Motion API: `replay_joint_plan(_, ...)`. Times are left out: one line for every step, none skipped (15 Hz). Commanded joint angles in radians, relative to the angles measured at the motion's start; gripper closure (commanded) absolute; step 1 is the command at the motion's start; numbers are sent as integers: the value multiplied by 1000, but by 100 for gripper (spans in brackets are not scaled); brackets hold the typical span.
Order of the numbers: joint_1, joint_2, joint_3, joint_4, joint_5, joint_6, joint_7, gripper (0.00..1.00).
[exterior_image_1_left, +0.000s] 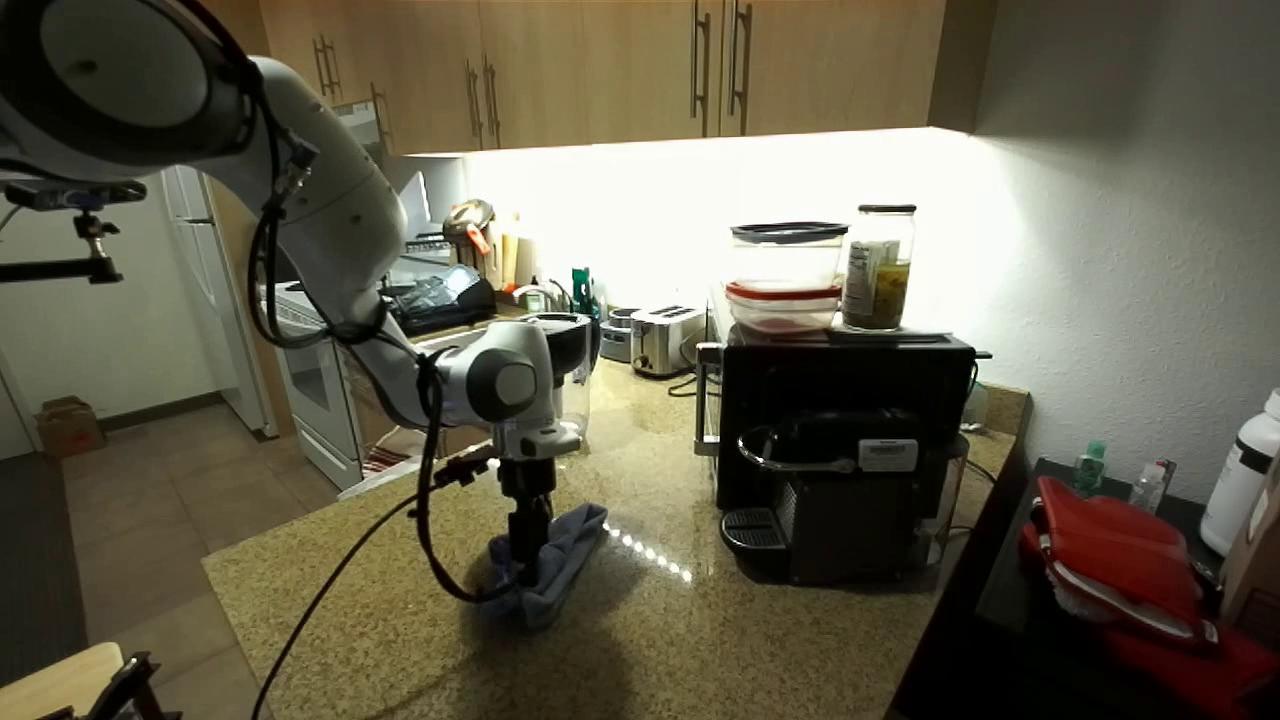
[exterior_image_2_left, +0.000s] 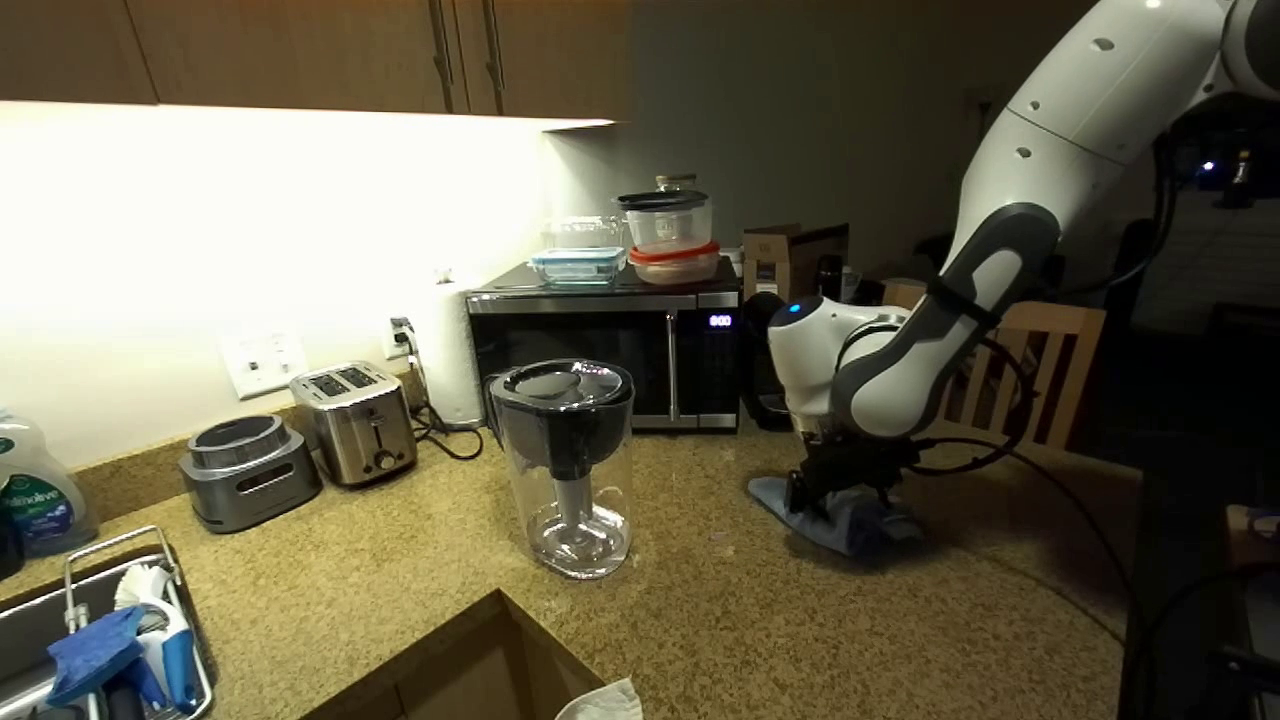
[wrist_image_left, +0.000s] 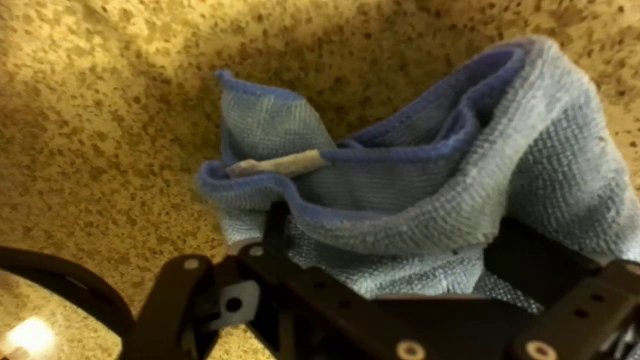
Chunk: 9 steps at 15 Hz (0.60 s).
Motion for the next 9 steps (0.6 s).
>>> replay_joint_plan(-12, 20, -6, -57, 25, 171, 11, 0)
replay_joint_plan(-12, 25, -10, -67, 29, 205, 6, 0)
replay_joint_plan(-14, 26, -12, -76, 34, 229, -2, 0)
replay_joint_plan(-13, 24, -15, -84, 37, 246, -4, 0)
replay_joint_plan(-13, 23, -18, -91, 39, 261, -7, 0)
replay_joint_plan(-13, 22, -18, -97, 43, 274, -9, 0)
replay_joint_plan(-12, 22, -18, -101, 48, 289, -10, 0)
replay_joint_plan(-11, 21, -18, -104, 55, 296, -11, 0)
replay_joint_plan(-11, 15, -17, -109, 61, 305, -13, 0)
